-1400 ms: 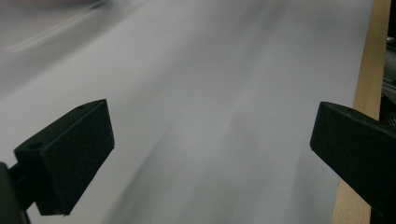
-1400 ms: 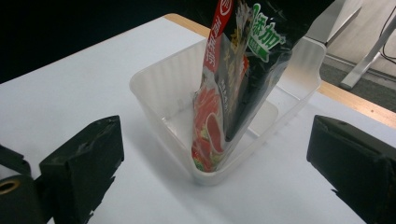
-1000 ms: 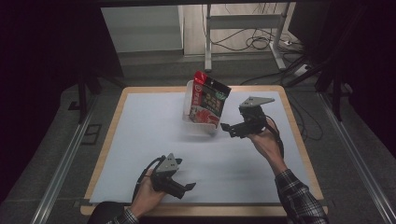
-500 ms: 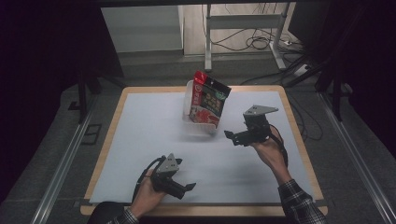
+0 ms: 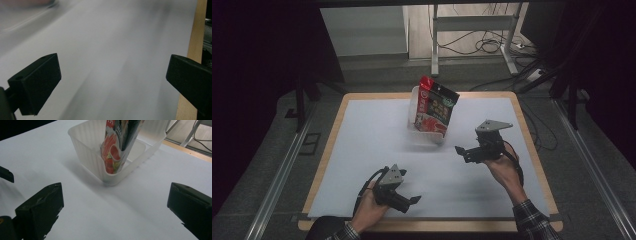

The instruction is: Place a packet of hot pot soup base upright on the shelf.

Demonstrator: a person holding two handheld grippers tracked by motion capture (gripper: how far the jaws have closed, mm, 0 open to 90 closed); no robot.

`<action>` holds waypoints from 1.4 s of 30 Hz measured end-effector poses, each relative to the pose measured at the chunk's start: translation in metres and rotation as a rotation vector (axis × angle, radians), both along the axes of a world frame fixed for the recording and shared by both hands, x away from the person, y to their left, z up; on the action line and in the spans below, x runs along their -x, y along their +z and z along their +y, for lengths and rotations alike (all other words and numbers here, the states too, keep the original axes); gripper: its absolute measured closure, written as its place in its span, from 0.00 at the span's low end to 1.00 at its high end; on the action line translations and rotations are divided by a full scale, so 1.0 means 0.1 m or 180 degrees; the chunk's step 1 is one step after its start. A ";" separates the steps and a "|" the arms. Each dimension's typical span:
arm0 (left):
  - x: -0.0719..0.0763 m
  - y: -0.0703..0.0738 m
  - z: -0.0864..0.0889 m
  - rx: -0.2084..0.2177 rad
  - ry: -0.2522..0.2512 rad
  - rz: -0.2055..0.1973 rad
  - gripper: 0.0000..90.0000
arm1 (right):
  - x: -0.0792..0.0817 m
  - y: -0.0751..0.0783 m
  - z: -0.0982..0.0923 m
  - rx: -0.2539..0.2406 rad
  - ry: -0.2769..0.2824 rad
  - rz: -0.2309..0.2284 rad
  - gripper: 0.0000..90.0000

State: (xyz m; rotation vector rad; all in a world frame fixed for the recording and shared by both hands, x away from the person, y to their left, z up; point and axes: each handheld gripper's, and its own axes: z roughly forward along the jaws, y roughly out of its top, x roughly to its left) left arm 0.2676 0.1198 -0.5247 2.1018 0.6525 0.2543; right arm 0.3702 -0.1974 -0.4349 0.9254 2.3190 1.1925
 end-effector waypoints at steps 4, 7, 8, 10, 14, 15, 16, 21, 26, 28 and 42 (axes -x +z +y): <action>0.00 0.00 0.00 -0.0030 -0.0003 -0.0017 0.00 | 0.06 -0.03 -0.05 -0.0003 -0.0022 -0.0022 0.01; 0.01 0.00 -0.01 -0.0042 -0.0006 -0.0028 0.00 | 0.09 -0.04 -0.08 -0.0001 -0.0044 -0.0030 0.01; 0.01 0.00 -0.01 -0.0044 -0.0007 -0.0028 0.00 | 0.10 -0.05 -0.09 -0.0002 -0.0043 -0.0029 0.01; 0.01 0.00 -0.01 -0.0049 -0.0007 -0.0033 0.00 | 0.12 -0.06 -0.11 0.0008 -0.0068 -0.0054 0.01; 0.00 0.00 0.00 -0.0060 -0.0004 -0.0038 0.00 | 0.15 -0.08 -0.14 0.0032 -0.0100 -0.0081 0.01; 0.00 0.00 0.00 -0.0062 0.0001 -0.0042 0.00 | 0.17 -0.09 -0.16 0.0032 -0.0114 -0.0100 0.01; 0.00 0.00 0.00 -0.0056 0.0006 -0.0048 0.00 | 0.20 -0.11 -0.18 0.0058 -0.0135 -0.0104 0.01; 0.00 0.00 0.00 -0.0056 0.0008 -0.0069 0.00 | 0.29 -0.14 -0.25 0.0101 -0.0164 -0.0100 0.01; 0.01 0.00 -0.01 -0.0082 0.0000 -0.0084 0.00 | 0.40 -0.15 -0.33 0.0138 -0.0202 -0.0123 0.01; 0.01 0.00 -0.01 -0.0079 0.0000 -0.0081 0.00 | 0.42 -0.16 -0.34 0.0130 -0.0209 -0.0125 0.01; 0.01 0.00 0.00 -0.0106 0.0025 -0.0086 0.00 | 0.65 -0.23 -0.59 0.0027 -0.0356 -0.0048 0.03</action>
